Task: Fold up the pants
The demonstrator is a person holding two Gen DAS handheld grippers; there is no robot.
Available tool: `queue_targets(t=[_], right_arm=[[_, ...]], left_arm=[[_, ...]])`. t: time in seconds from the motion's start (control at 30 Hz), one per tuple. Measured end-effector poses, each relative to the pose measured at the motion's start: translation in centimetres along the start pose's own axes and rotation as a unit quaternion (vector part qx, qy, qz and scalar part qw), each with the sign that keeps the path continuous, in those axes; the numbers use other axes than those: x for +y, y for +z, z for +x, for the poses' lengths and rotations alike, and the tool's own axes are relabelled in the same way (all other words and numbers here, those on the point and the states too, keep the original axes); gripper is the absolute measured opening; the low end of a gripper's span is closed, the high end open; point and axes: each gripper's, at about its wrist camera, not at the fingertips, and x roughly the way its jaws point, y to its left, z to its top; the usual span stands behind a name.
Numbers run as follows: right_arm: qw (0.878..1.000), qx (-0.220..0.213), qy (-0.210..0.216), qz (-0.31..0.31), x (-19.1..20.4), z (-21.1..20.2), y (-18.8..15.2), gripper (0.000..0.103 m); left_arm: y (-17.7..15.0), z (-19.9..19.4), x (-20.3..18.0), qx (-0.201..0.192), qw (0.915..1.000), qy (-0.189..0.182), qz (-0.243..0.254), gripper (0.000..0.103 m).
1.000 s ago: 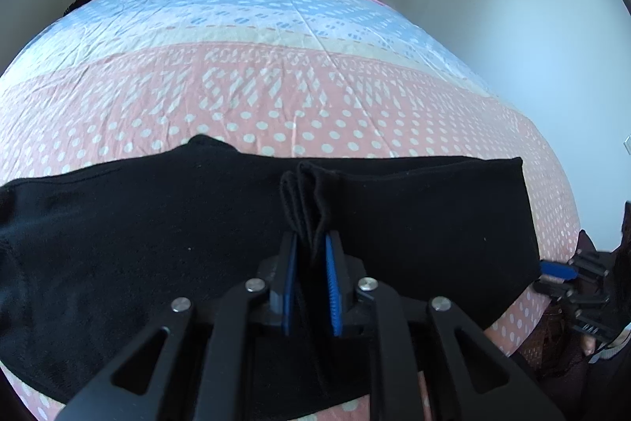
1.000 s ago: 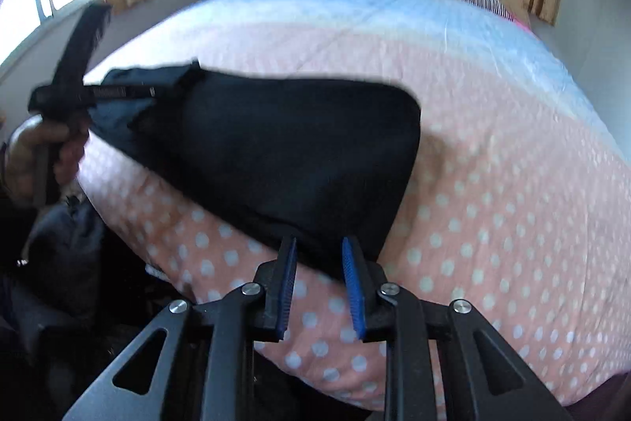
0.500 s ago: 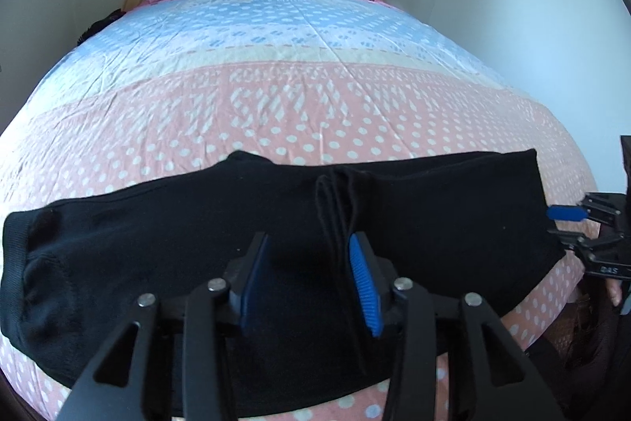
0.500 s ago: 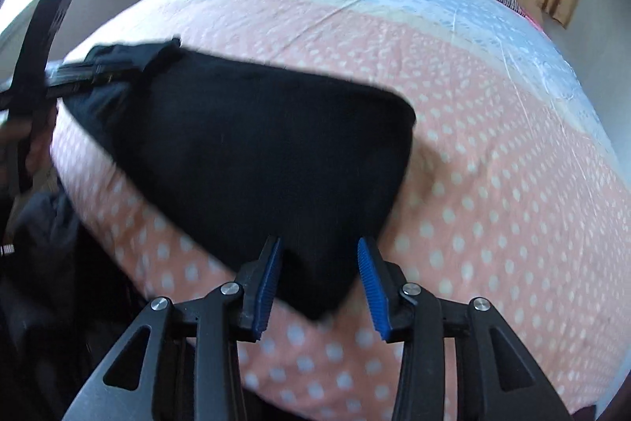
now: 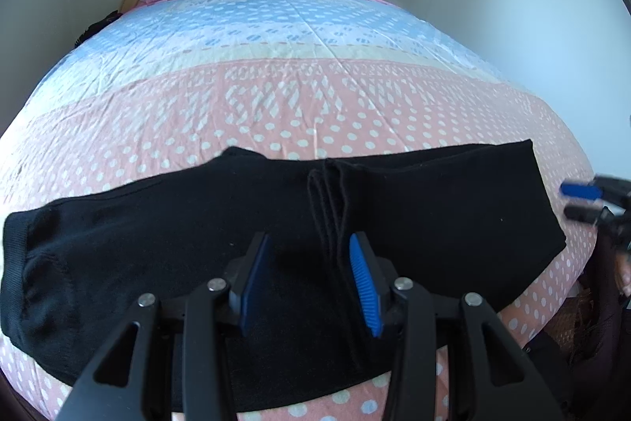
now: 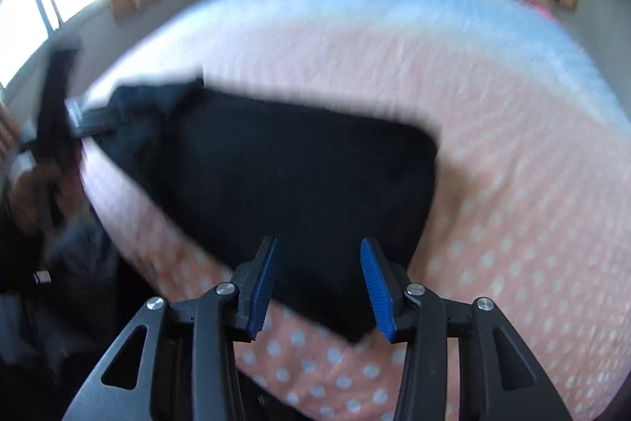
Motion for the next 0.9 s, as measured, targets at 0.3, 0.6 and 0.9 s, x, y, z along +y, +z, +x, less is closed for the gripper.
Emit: queue_targets(t=[0.3,0.6,0.9], right_arm=[[0.993,-0.112,-0.036,-0.033,2.6,-4.7,-1.6,0.047],[0.987,-0.161,0.007,-0.025,5.4,-2.9,1.2,0.047],[0.987,-0.156,0.009,-0.040,6.3,-1.9,0.5,0.047]], left_arm=[[-0.6,-3.3,10.4,-0.018,0.9908,0.130,-0.030,0.059],[-3.7,-5.0,21.6,-0.016,0.9714,0.185,-0.147,0.059],[-5.6,-4.3,23.7,-0.028,0.9681,0.107,-0.224,0.053]])
